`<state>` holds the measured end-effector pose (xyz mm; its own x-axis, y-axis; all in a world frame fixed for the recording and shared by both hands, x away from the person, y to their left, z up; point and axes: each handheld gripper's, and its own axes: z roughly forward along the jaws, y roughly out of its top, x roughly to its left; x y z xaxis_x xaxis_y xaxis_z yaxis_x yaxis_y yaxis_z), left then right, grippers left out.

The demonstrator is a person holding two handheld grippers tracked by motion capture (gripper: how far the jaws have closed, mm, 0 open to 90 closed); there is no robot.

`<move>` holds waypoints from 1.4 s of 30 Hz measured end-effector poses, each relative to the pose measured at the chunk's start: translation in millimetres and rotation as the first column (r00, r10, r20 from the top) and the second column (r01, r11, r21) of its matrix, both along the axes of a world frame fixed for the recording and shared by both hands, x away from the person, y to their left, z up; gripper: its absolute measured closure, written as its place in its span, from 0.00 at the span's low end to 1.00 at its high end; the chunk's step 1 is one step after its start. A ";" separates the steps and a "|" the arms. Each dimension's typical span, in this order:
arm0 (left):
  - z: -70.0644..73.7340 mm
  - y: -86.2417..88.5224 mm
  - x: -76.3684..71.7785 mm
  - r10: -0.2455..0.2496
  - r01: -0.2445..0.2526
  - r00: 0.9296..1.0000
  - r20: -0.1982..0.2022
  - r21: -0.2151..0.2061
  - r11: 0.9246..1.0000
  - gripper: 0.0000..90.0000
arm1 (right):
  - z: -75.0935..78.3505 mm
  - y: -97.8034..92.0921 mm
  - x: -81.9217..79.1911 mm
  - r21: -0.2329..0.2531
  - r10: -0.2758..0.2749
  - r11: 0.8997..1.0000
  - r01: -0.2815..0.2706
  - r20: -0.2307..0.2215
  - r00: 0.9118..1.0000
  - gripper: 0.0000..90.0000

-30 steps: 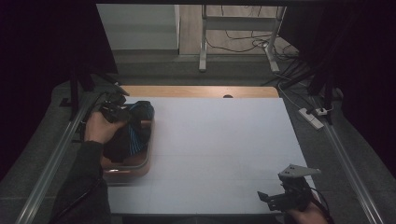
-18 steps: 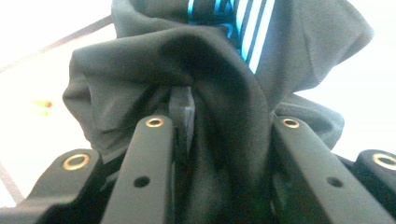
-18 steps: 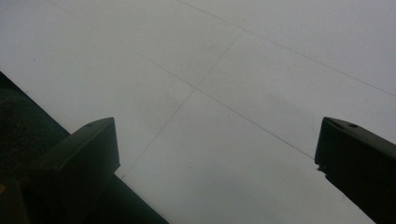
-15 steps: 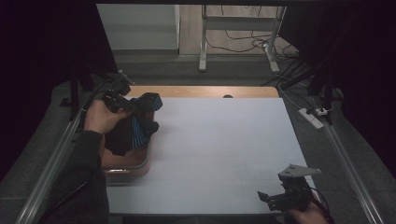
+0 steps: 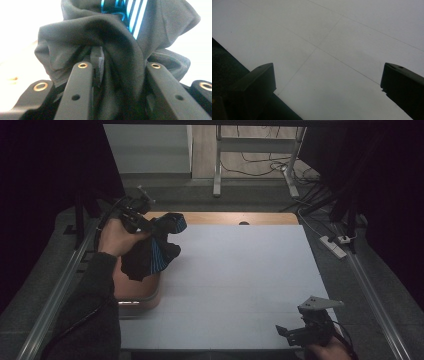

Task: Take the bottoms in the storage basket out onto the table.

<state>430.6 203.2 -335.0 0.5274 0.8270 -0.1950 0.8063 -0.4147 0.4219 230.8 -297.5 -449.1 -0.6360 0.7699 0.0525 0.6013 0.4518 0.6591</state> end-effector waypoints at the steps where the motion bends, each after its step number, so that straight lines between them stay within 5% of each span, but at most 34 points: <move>1: 1.0 -2.2 0.5 -0.005 0.005 1.000 -0.001 -0.003 1.000 0.79 | -0.1 -0.2 0.2 0.002 0.001 1.000 -0.001 0.001 1.000 0.00; 21: 13.0 -48.3 -0.1 -0.115 0.115 0.993 0.025 -0.025 0.993 0.79 | -0.1 -0.3 0.1 0.002 0.000 1.000 0.000 0.001 1.000 0.00; 42: 20.9 -83.0 1.7 -0.171 0.172 0.984 0.057 -0.019 0.985 0.78 | -0.2 -0.2 0.1 0.001 0.003 1.000 -0.003 -0.001 1.000 0.00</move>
<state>432.3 120.3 -314.1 0.6713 0.7189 -0.1803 0.6993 -0.5339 0.4753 230.9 -297.7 -449.3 -0.6383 0.7679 0.0537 0.6004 0.4530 0.6590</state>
